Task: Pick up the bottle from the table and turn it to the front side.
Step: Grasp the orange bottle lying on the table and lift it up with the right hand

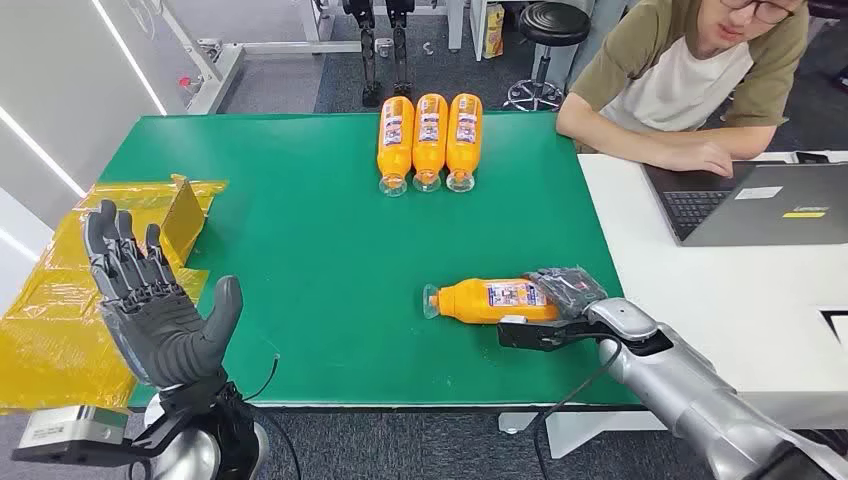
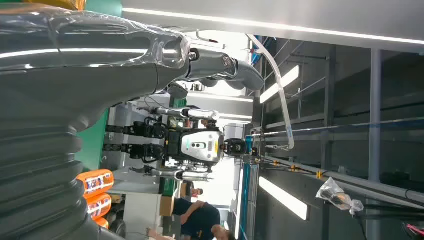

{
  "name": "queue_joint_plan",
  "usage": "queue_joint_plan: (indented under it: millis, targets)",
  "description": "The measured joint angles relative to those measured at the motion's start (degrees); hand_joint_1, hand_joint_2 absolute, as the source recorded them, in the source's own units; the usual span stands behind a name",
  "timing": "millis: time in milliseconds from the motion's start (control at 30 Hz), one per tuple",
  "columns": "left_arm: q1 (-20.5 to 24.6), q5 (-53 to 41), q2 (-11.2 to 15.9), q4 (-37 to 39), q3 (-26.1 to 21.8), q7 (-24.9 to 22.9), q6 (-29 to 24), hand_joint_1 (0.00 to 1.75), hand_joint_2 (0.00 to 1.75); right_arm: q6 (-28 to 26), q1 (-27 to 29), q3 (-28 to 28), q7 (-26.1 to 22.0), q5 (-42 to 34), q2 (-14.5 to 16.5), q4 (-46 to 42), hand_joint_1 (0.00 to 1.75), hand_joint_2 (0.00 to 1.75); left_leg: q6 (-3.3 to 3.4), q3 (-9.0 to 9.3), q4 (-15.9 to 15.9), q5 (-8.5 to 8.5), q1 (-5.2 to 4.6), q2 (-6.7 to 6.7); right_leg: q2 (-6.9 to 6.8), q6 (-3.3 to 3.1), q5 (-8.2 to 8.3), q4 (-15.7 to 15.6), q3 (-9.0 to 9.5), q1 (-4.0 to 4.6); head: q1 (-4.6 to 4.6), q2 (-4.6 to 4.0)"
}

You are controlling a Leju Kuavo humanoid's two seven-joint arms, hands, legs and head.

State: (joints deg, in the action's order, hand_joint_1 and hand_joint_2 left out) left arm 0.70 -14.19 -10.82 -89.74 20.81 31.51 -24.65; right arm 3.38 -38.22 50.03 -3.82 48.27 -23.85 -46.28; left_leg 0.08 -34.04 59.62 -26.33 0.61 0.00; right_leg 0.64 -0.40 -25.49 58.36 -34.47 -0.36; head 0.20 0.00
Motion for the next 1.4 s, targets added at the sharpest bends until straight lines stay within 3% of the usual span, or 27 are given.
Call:
queue_joint_plan:
  millis: [233, 333, 500, 633, 733, 800, 1067, 1400]
  targets:
    - [-0.65, -0.52, 0.00, -0.08, -0.04, 0.32, -0.31, 0.00, 1.75, -6.92, 2.33, -2.98, -0.25, 1.24, 2.90, -1.05, 1.75, 1.75, -0.04, -0.10, -0.01, 0.03, 0.01, -0.04, -0.04, -0.02, 0.01, 0.05, -0.09, 0.00, -0.01, 0.00]
    - [-1.40, -0.79, 0.00, -0.45, -0.21, 0.54, -0.59, 0.00, 1.75, -15.10, 4.72, -5.74, -1.96, 0.79, 5.65, -2.81, 1.75, 1.75, -0.11, -0.22, -0.03, 0.08, 0.02, -0.09, -0.09, -0.03, 0.00, 0.08, -0.20, 0.01, -0.01, 0.00]
    - [-2.12, -0.07, -0.11, -0.63, -0.63, 0.66, -0.57, 0.00, 1.75, -32.96, 10.57, -13.60, -9.82, -7.10, 12.67, -10.55, 1.75, 1.75, -0.15, -0.32, -0.08, 0.08, 0.04, -0.13, -0.12, -0.11, -0.10, 0.08, -0.36, 0.04, -0.01, 0.00]
    - [-2.37, 2.37, -0.44, -0.63, -0.66, 1.06, -0.26, 0.00, 1.75, -41.08, 16.08, -18.57, -17.29, -15.15, 17.92, -18.38, 1.75, 1.75, -0.17, -0.42, -0.11, 0.06, 0.05, -0.30, -0.28, -0.15, -0.18, 0.08, -0.43, 0.07, -0.01, 0.00]
    - [-2.31, 5.67, -0.48, -0.59, -0.56, 0.87, 2.41, 0.00, 1.75, -41.77, 20.17, -22.52, -23.40, -19.79, 21.54, -23.51, 1.75, 1.75, -0.19, -0.45, -0.12, 0.05, 0.04, -0.28, -0.27, -0.17, -0.21, 0.07, -0.46, 0.06, -0.01, 0.00]
    - [-2.14, 8.20, -0.46, -0.51, -0.27, 0.21, 5.45, 0.00, 1.75, -41.78, 22.49, -24.16, -24.76, -21.34, 23.33, -26.13, 1.75, 1.75, -0.20, -0.46, -0.11, 0.04, 0.03, -0.25, -0.25, -0.17, -0.20, 0.06, -0.47, 0.04, -0.01, 0.00]
    - [-0.74, 12.99, 0.53, 0.45, 3.09, -0.79, 19.63, 0.00, 1.75, -41.57, 27.62, -24.42, -19.70, -21.59, 25.34, -32.21, 1.75, 1.75, -0.20, -0.47, -0.09, 0.04, 0.01, -0.25, -0.25, -0.17, -0.19, 0.05, -0.49, 0.02, -0.01, 0.00]
    - [1.56, 12.68, 2.05, 3.00, 6.52, -0.43, 26.12, 0.00, 1.75, -36.38, 29.06, -21.91, -14.56, -17.43, 24.79, -35.20, 1.75, 1.75, -0.21, -0.48, -0.10, 0.04, 0.03, -0.23, -0.22, -0.19, -0.18, 0.07, -0.53, 0.03, -0.01, 0.00]
